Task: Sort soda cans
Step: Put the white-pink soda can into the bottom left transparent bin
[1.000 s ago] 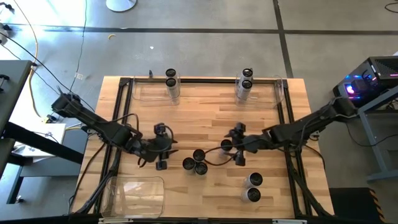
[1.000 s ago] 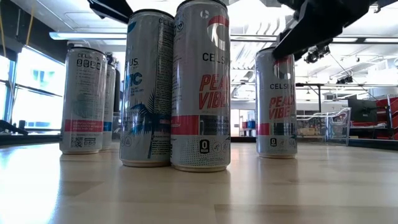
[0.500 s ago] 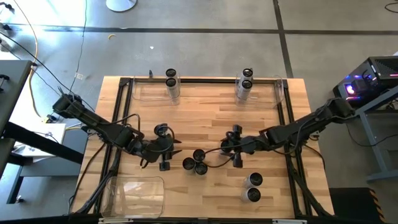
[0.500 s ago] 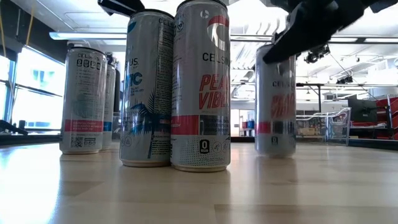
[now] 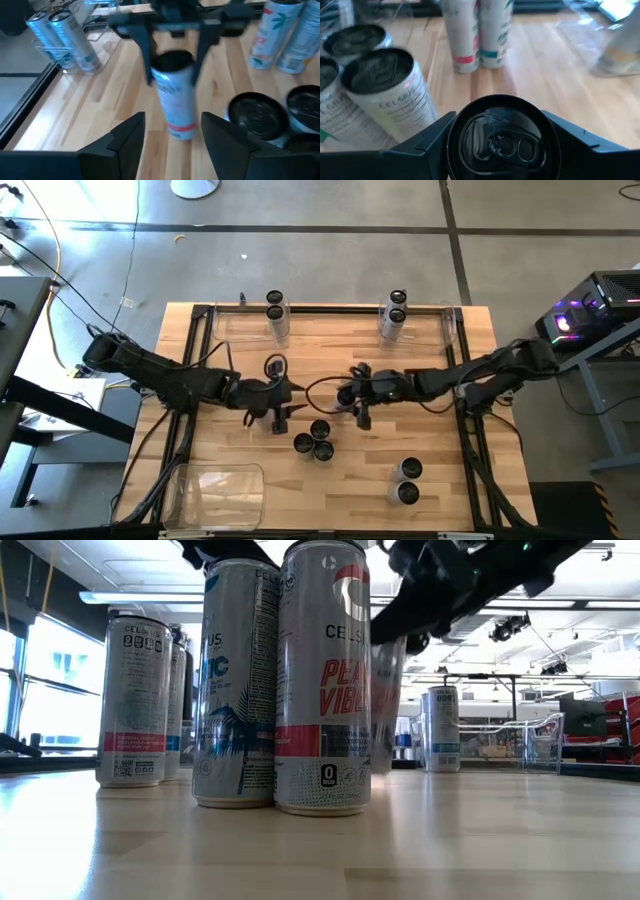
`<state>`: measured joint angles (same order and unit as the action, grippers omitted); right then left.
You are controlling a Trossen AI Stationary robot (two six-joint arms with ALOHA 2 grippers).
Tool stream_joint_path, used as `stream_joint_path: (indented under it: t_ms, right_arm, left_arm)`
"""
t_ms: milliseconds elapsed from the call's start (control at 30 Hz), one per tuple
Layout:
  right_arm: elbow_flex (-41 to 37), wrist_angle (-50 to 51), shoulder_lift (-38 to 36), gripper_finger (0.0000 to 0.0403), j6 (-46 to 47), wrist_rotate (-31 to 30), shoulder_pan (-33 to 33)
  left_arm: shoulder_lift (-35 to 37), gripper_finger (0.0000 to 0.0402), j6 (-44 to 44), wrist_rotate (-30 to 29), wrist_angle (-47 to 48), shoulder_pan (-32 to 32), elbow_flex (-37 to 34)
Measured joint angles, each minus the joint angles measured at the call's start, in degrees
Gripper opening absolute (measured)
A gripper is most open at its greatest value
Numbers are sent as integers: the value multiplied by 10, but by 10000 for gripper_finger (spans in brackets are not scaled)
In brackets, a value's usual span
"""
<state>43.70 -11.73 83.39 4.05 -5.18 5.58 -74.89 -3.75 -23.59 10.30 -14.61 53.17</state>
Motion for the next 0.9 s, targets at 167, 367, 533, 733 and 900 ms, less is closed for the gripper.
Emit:
stream_joint_path:
  t_ms: [167, 367, 533, 733, 900]
  right_arm:
    - [20, -10, 36, 251, 0, 4, -3]
    - [33, -10, 54, 287, -5, 3, -3]
    - [33, -31, 53, 292, -5, 3, -3]
    - [33, -59, 53, 294, -5, 3, -3]
    - [33, -70, 30, 295, -15, -25, -3]
  left_arm:
    - [0, 204, -3, 7, 1, 10, 0]
    - [0, 219, -5, 9, 1, 11, 0]
    - [0, 223, -20, 11, 1, 11, 0]
    - [0, 224, -26, 14, 0, 11, 0]
    - [-3, 224, -26, 15, -20, 16, 1]
